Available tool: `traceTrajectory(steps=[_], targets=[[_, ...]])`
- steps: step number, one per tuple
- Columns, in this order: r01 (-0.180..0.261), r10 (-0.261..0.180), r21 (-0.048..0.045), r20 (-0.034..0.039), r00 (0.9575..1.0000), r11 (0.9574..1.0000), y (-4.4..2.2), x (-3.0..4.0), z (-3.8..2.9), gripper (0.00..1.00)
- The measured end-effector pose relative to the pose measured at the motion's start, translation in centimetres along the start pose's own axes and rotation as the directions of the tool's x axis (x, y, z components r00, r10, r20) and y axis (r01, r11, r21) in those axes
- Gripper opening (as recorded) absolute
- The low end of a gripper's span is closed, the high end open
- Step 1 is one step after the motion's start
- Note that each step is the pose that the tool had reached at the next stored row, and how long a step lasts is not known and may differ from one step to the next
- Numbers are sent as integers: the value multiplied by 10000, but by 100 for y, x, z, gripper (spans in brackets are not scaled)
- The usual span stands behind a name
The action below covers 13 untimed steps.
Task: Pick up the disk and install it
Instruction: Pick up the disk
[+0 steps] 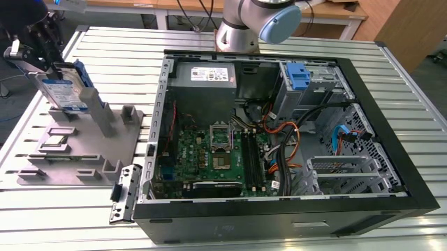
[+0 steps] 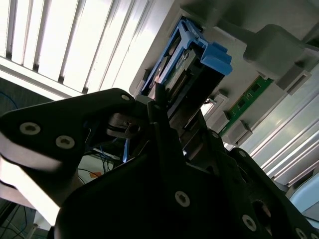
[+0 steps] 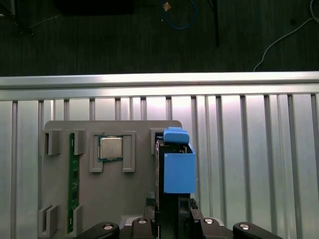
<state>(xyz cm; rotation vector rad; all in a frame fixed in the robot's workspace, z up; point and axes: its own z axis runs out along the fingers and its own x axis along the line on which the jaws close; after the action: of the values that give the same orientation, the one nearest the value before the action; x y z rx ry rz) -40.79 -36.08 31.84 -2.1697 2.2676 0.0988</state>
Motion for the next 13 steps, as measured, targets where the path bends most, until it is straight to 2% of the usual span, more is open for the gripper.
traceTrajectory(steps=[7,13], targets=[[1,-1,-1,-2,10000,10000,1,-2,-35,35],[0,0,-1,-1,10000,10000,5,-6,-115,35]])
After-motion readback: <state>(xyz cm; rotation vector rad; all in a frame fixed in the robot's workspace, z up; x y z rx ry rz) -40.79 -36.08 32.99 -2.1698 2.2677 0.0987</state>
